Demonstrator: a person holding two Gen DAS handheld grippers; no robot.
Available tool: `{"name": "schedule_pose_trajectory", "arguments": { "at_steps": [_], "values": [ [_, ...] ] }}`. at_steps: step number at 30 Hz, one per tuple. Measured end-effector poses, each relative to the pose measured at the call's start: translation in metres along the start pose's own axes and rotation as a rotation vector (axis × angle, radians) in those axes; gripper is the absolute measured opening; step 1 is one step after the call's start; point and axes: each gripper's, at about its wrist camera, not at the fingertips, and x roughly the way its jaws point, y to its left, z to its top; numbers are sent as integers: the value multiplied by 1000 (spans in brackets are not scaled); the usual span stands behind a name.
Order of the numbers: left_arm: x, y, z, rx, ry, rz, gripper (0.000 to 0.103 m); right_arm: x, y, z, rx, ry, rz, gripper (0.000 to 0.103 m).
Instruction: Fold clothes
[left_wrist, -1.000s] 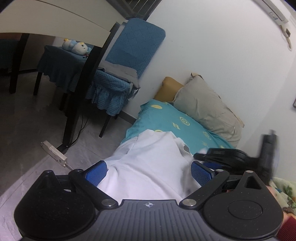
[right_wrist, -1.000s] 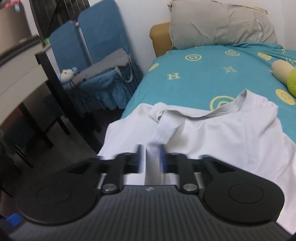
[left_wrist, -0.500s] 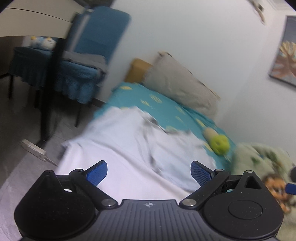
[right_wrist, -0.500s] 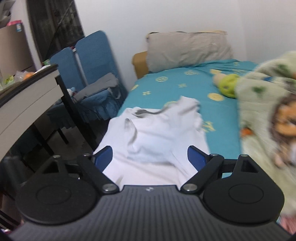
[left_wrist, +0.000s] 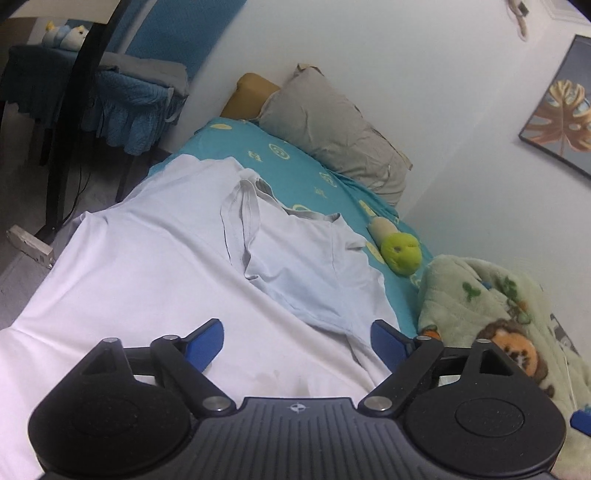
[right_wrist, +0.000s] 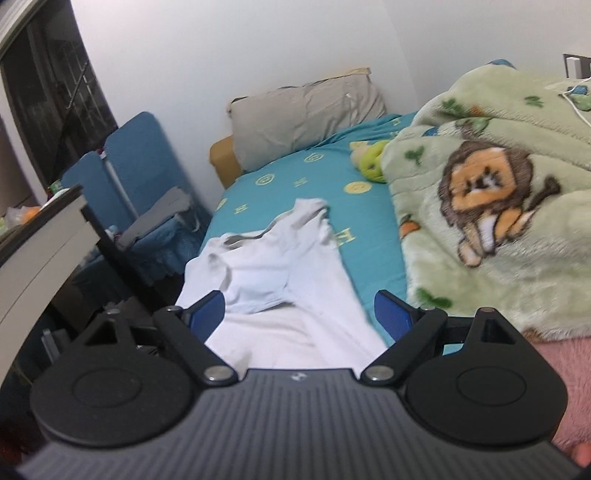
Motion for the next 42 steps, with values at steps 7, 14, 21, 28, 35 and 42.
{"name": "schedule_pose_trajectory", "arguments": {
  "at_steps": [7, 14, 21, 28, 35, 42],
  "values": [
    [77, -8, 24, 18, 19, 125, 74, 18, -29, 2, 29, 6, -51, 89],
    [127, -11, 26, 126, 31, 246, 41, 35, -61, 8, 163, 38, -58, 89],
    [122, -19, 42, 211, 51, 180, 3, 46, -84, 13, 282, 65, -53, 89],
    [126, -16, 60, 213, 33, 319, 3, 49, -91, 15, 315, 66, -64, 89],
    [85, -37, 39, 159, 103, 236, 23, 53, -87, 25, 195, 99, -50, 89],
    [8, -96, -34, 87, 244, 35, 44, 33, -87, 38, 119, 73, -49, 89]
  ]
}}
